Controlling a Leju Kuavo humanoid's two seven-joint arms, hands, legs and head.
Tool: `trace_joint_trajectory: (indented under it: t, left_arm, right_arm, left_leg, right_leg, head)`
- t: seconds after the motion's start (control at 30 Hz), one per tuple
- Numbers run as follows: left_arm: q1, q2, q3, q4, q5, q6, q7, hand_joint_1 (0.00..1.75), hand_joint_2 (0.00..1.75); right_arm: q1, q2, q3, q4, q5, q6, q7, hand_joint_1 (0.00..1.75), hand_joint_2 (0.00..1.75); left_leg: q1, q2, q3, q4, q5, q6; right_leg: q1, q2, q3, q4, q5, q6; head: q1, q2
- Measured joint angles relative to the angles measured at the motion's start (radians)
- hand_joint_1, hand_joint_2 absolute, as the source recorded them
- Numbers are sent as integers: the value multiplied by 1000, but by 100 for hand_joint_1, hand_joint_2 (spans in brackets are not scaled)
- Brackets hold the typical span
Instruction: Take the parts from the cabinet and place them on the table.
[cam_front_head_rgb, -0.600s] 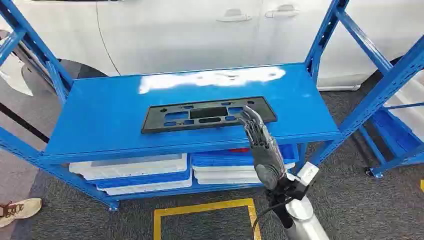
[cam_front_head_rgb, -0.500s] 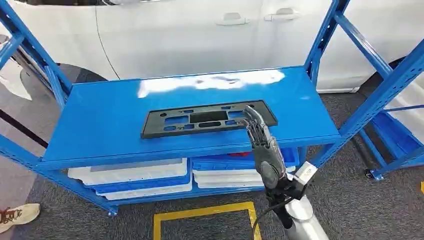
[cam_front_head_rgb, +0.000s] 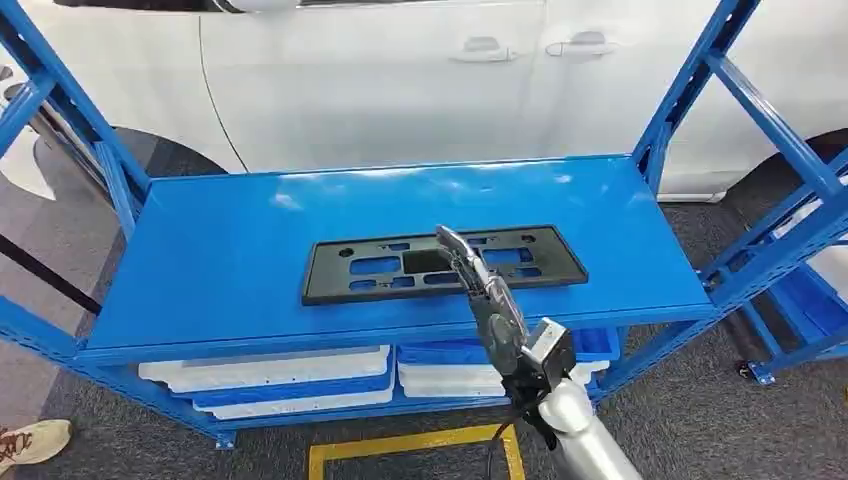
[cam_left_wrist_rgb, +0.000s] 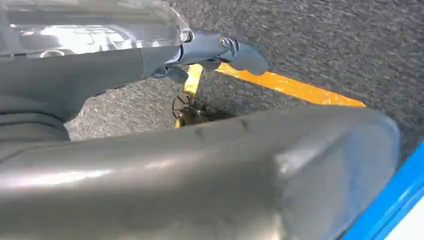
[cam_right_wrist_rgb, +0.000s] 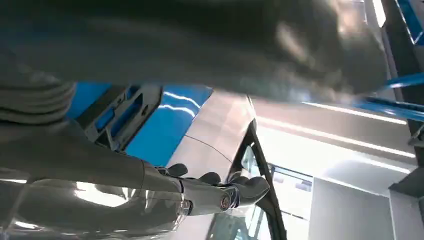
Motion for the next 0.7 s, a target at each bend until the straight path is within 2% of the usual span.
trace_joint_trajectory:
  t: [0.03,0.07,0.1,0.13,0.17,0.2,0.23,0.27,0.33,0.37,0.4,0.43,0.47,0.5,0.53,0.57,0.6,0.63,0.7]
  left_arm:
    - [0,-1,0,0,0,-2,0,0,0]
    - [-2,-1,0,2,0,-2,1,0,0]
    - [-5,-1,0,2,0,-2,1,0,0]
    - [-8,-1,0,1,-1,0,1,0,0]
    - [-7,-2,0,2,-1,2,0,0,0]
    - [-6,-1,0,2,-1,5,0,0,0]
    - [-6,0,0,2,-1,7,-3,0,0]
    - [-7,-4,0,2,0,7,-4,0,0]
    - [-7,-4,0,2,-1,6,-6,0,0]
    - [-7,-4,0,2,-1,6,-8,0,0]
    - [-4,-4,0,2,-2,6,-9,0,0]
    - [-2,-4,0,2,-3,4,-9,0,0]
    - [-1,-4,0,2,-5,2,-9,0,0]
    - [-1,-4,0,2,-8,2,-10,0,0]
    - [-1,-3,0,2,-8,2,-10,0,0]
    - [-2,-3,0,2,-9,2,-10,0,0]
    - [-3,-3,0,2,-9,2,-10,0,0]
    - [-4,-3,0,2,-10,1,-11,0,0]
    - [-1,-3,1,2,-9,1,-11,0,0]
  right_arm:
    - [-7,0,11,8,18,-12,0,0,175]
    - [-15,0,23,24,38,-26,-2,0,175]
    - [-22,0,36,39,65,-43,-4,0,175]
    - [-23,1,51,51,104,-69,-9,0,175]
    - [-30,2,61,63,135,-95,-14,0,175]
    - [-40,5,75,79,188,-138,-21,0,175]
    - [-52,10,93,101,270,-203,-25,0,175]
    - [-66,14,112,121,342,-264,-25,0,175]
    - [-83,21,147,158,480,-377,-9,0,175]
    - [-86,22,161,176,522,-409,-2,0,175]
    - [-86,22,176,192,572,-443,14,0,175]
    - [-86,22,187,203,634,-482,35,0,175]
    - [-86,22,195,211,697,-519,54,0,175]
    - [-90,22,207,219,777,-564,79,0,175]
    - [-94,22,213,224,818,-586,92,0,175]
    - [-98,22,221,230,870,-611,107,0,175]
    - [-101,21,229,240,909,-629,118,0,175]
    - [-102,22,232,244,924,-636,127,0,175]
    - [-104,21,241,254,957,-648,140,0,175]
  left_leg:
    - [0,0,1,-3,-11,-4]
    - [-3,0,16,4,-17,-10]
    - [-3,1,11,4,-22,-16]
    - [-2,1,16,3,-23,-22]
    - [-3,1,20,7,-20,-27]
    - [-4,1,23,8,-21,-30]
    - [0,1,14,34,-33,-34]
    - [0,1,-13,83,-51,-39]
    - [7,1,-106,230,-117,-52]
    - [9,1,-145,285,-138,-58]
    - [10,1,-170,307,-134,-61]
    - [11,1,-171,285,-108,-61]
    - [12,2,-154,227,-62,-61]
    - [12,2,-118,128,6,-59]
    - [12,2,-88,48,59,-58]
    - [10,1,-75,17,56,-51]
    - [2,3,-84,-1,28,-46]
    - [2,3,-80,5,59,-35]
    - [6,3,-77,-1,61,-24]
  right_leg:
    - [3,-2,22,-81,69,-10]
    - [12,-4,22,-98,49,-14]
    - [12,-3,24,-101,41,-21]
    - [11,-2,25,-104,52,-27]
    - [13,-2,29,-107,48,-34]
    - [9,1,40,-113,47,-38]
    - [5,1,53,-125,46,-42]
    - [3,0,60,-129,43,-46]
    - [2,0,64,-129,36,-52]
    - [3,0,66,-129,32,-52]
    - [3,0,70,-129,29,-51]
    - [2,1,74,-129,25,-51]
    - [2,2,81,-129,21,-49]
    - [1,3,90,-128,16,-46]
    - [2,3,97,-128,12,-42]
    - [1,2,101,-131,10,-37]
    - [5,3,95,-127,10,-33]
    - [5,1,91,-126,9,-25]
    - [7,1,97,-127,6,-15]
  head:
    - [0,0]
    - [0,0]
    - [0,0]
    - [1,0]
    - [0,0]
    - [0,0]
    - [1,0]
    - [0,0]
    - [0,0]
    - [0,0]
    - [0,0]
    - [0,0]
    - [0,0]
    - [0,0]
    - [0,0]
    - [0,0]
    - [0,0]
    - [1,0]
    - [0,0]
